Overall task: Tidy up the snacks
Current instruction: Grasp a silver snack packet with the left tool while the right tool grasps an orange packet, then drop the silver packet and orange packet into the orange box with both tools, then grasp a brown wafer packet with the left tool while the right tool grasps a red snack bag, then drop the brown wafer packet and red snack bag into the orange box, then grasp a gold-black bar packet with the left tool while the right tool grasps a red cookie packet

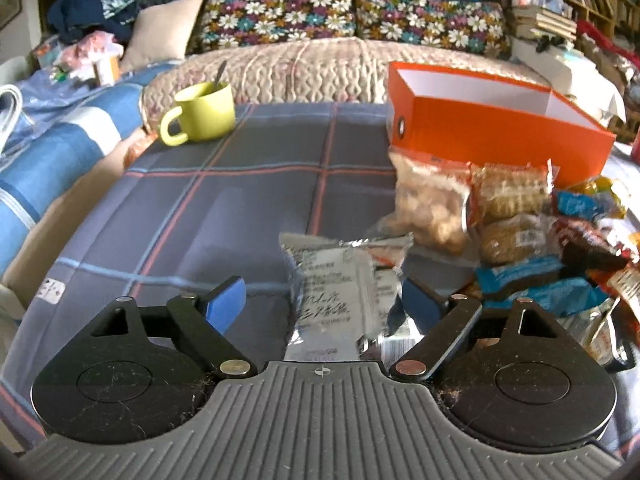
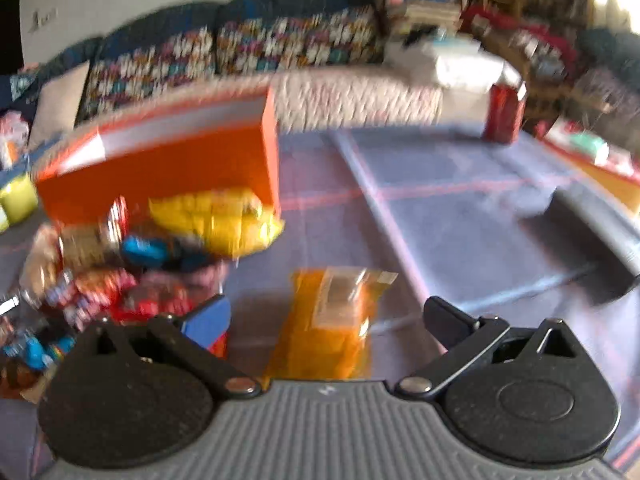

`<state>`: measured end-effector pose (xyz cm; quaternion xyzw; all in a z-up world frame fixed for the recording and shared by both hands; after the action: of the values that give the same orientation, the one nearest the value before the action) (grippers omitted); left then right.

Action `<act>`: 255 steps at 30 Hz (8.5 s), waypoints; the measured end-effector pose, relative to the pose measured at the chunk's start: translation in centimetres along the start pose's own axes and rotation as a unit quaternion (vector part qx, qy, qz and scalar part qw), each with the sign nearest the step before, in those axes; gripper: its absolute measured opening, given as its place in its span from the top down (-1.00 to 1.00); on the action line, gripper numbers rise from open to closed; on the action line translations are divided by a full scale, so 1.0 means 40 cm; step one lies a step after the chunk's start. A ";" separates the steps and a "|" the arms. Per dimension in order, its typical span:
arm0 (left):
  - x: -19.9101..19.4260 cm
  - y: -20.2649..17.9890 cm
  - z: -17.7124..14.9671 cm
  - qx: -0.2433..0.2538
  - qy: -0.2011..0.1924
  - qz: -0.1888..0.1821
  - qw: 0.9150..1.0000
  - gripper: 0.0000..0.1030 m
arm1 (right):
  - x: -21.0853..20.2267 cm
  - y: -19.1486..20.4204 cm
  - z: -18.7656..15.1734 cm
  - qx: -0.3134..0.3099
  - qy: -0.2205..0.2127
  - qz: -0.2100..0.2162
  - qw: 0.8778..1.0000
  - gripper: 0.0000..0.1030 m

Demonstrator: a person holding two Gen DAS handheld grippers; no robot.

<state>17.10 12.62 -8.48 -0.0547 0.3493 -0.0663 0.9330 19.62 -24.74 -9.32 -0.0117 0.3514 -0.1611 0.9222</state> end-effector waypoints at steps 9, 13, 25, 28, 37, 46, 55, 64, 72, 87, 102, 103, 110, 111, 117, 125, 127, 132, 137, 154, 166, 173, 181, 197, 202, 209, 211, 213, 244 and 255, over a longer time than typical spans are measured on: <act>0.048 0.008 0.004 -0.009 0.022 -0.022 0.999 -0.24 | 0.054 -0.006 -0.057 -0.020 0.011 0.007 1.000 -0.99; 0.085 0.019 0.007 -0.014 0.050 -0.022 0.998 -0.11 | 0.049 -0.019 -0.044 -0.005 0.036 0.011 0.999 -0.99; 0.049 0.054 -0.007 -0.044 0.048 -0.057 0.996 0.43 | 0.005 -0.063 -0.061 -0.001 0.010 0.027 1.000 -0.09; 0.004 0.061 0.050 -0.041 0.020 -0.062 0.997 0.43 | -0.025 -0.084 -0.025 0.007 -0.008 0.037 0.999 -0.09; 0.057 0.003 0.322 -0.008 -0.048 -0.099 0.994 0.42 | -0.043 0.028 0.252 -0.002 -0.110 0.101 0.989 -0.08; 0.355 -0.136 0.525 0.055 -0.048 -0.111 0.991 0.41 | 0.157 0.266 0.448 -0.047 -0.126 0.134 0.982 -0.11; 0.350 -0.191 0.463 0.123 -0.057 -0.105 0.985 -0.18 | 0.160 0.297 0.402 -0.051 -0.143 0.135 0.979 -0.80; 0.084 -0.182 0.222 0.099 -0.038 -0.102 0.989 -0.39 | -0.066 0.171 0.224 -0.050 -0.127 0.128 0.982 -0.80; -0.018 -0.151 -0.023 0.049 0.019 -0.088 0.995 -0.34 | -0.137 0.071 -0.018 0.023 -0.059 0.128 0.990 -0.80; 0.109 -0.345 0.018 0.135 0.016 -0.108 0.985 -0.07 | -0.070 -0.073 -0.109 0.159 -0.029 0.161 0.974 -0.80; -0.100 -0.076 -0.096 0.055 -0.011 -0.066 0.996 -0.24 | -0.059 -0.014 -0.119 0.109 -0.025 0.152 0.982 -0.80; -0.114 -0.061 -0.103 0.041 -0.012 -0.064 0.997 -0.24 | -0.058 -0.012 -0.119 0.108 -0.025 0.150 0.982 -0.80; -0.074 -0.005 -0.142 -0.051 0.028 -0.095 0.994 0.22 | -0.056 0.010 -0.121 0.089 -0.021 0.151 0.984 -0.80; -0.070 -0.001 -0.141 -0.059 0.026 -0.103 0.993 0.25 | -0.055 0.010 -0.123 0.089 -0.020 0.152 0.984 -0.80; 0.050 -0.035 -0.060 -0.020 0.026 -0.093 0.995 0.49 | -0.048 -0.008 -0.122 0.111 -0.009 0.161 0.981 -0.80; -0.017 -0.056 -0.055 0.034 -0.001 -0.046 0.998 -0.14 | -0.066 -0.002 -0.128 0.090 -0.019 0.157 0.983 -0.80; -0.045 -0.044 -0.078 0.039 -0.002 -0.030 0.999 -0.15 | -0.084 0.030 -0.130 0.054 -0.024 0.161 0.985 -0.80; -0.046 -0.011 -0.095 0.006 0.006 -0.036 0.999 -0.16 | -0.112 0.131 -0.111 -0.036 -0.056 0.152 0.986 -0.80; -0.046 -0.016 -0.097 -0.006 0.004 -0.052 0.999 -0.16 | -0.067 0.156 -0.119 -0.074 -0.036 0.125 0.989 -0.72; 0.035 -0.049 -0.073 0.088 0.026 -0.027 0.995 -0.36 | -0.033 0.063 -0.104 -0.034 -0.025 0.078 0.996 -0.84; 0.027 -0.032 -0.082 0.035 0.054 -0.122 0.990 0.97 | -0.062 0.071 -0.120 -0.059 -0.039 0.062 0.996 -0.22; -0.105 -0.008 -0.067 0.009 0.030 -0.147 0.989 0.97 | -0.169 0.021 -0.118 0.001 -0.025 0.127 0.992 -0.21; -0.033 -0.072 0.271 0.020 -0.052 -0.184 0.981 0.97 | -0.197 0.075 0.194 0.007 -0.136 0.178 0.975 -0.22; 0.332 -0.234 0.478 0.036 -0.030 -0.214 0.976 0.37 | 0.108 0.206 0.425 0.006 -0.137 0.185 0.973 -0.99; 0.153 -0.207 0.359 0.050 -0.055 -0.198 0.977 0.00 | -0.009 0.104 0.338 0.016 -0.155 0.164 0.974 -0.99; -0.021 -0.177 0.134 0.051 -0.020 -0.161 0.985 -0.08 | -0.089 -0.002 0.121 0.041 -0.112 0.129 0.984 -0.99; -0.042 -0.178 0.063 0.035 0.002 -0.162 0.986 -0.08 | -0.084 -0.028 0.057 0.061 -0.088 0.123 0.987 -0.99; -0.052 -0.186 0.001 0.011 0.027 -0.173 0.984 -0.08 | -0.084 -0.053 -0.005 0.092 -0.079 0.118 0.986 -0.99; -0.044 -0.125 -0.116 -0.016 0.090 -0.136 0.986 0.61 | -0.056 -0.048 -0.106 0.103 -0.035 0.142 0.984 -0.99; -0.074 -0.102 -0.089 -0.037 0.035 -0.148 0.988 0.05 | -0.142 0.167 -0.018 -0.007 -0.068 0.191 0.979 -0.99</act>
<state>12.22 8.89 -8.64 -0.1375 0.3721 -0.1928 0.8975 17.11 -16.61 -7.09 0.0382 0.2849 0.0221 0.9575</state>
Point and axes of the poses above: each gripper's, at about its wrist camera, not at the fingertips, and x roughly the way its jaws point, y to its left, z to its top, the point moved 3 cm from there along x, roughly the way its jaws point, and after that the axes turned 15 degrees about -z, right-handed, at the moved point
